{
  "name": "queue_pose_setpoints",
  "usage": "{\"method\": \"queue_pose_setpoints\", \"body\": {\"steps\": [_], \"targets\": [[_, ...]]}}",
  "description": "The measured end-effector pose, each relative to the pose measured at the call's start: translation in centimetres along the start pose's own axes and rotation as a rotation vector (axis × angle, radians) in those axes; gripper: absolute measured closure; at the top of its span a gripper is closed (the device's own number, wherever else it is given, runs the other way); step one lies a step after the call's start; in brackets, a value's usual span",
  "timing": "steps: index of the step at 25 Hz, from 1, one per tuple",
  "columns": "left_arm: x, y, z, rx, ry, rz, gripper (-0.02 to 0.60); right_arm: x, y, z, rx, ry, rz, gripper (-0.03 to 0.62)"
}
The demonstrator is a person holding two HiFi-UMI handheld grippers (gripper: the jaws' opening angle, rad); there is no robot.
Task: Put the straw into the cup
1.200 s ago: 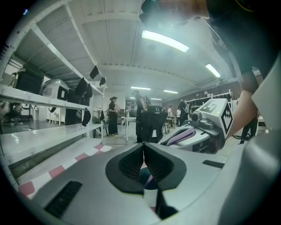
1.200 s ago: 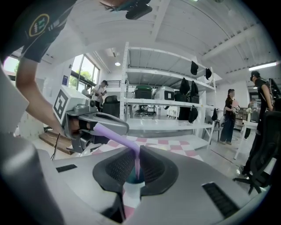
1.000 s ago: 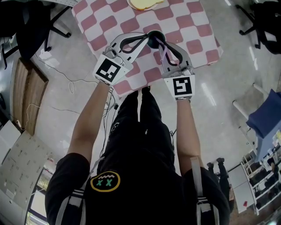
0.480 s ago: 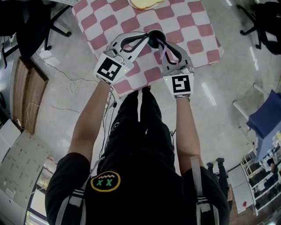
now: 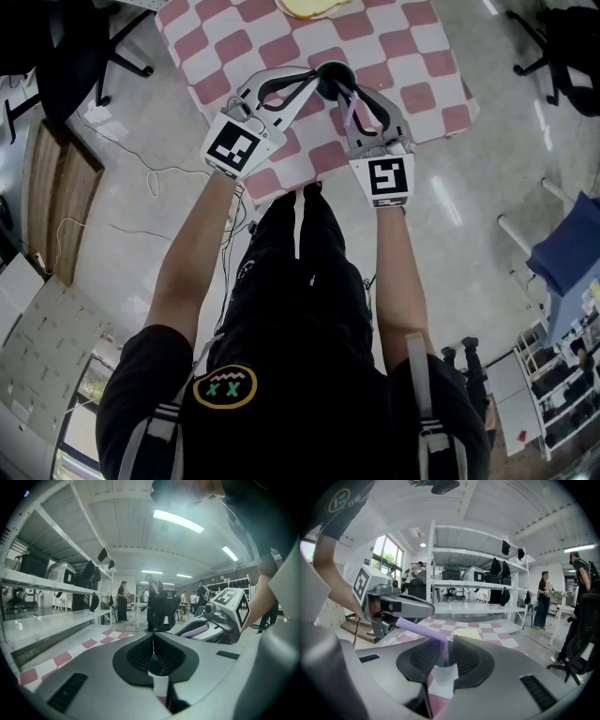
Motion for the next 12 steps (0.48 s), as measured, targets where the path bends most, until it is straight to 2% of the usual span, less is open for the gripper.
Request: {"method": "queue_pose_setpoints", "body": {"steps": [7,12], "targets": [[-0.1,0.8,0.1,-0.004,0.008,0.006,0.561,-0.5,0.8,-0.1,-0.018,0.017,0.029,0.427],[-0.9,2.0,0.4,0.016,0.0,0.019,0.561,-1.2,2.6,-0.7,-0.056,0.022,0.1,0.411]]}}
Point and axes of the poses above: the fingertips, and each gripper's own axes: x forward along the fingers, z to its right, y out of its top, the point moved 9 cm from there along -x, backward along the fingers, and after that the axes turned 6 degrees about y, right-handed, at the moved point
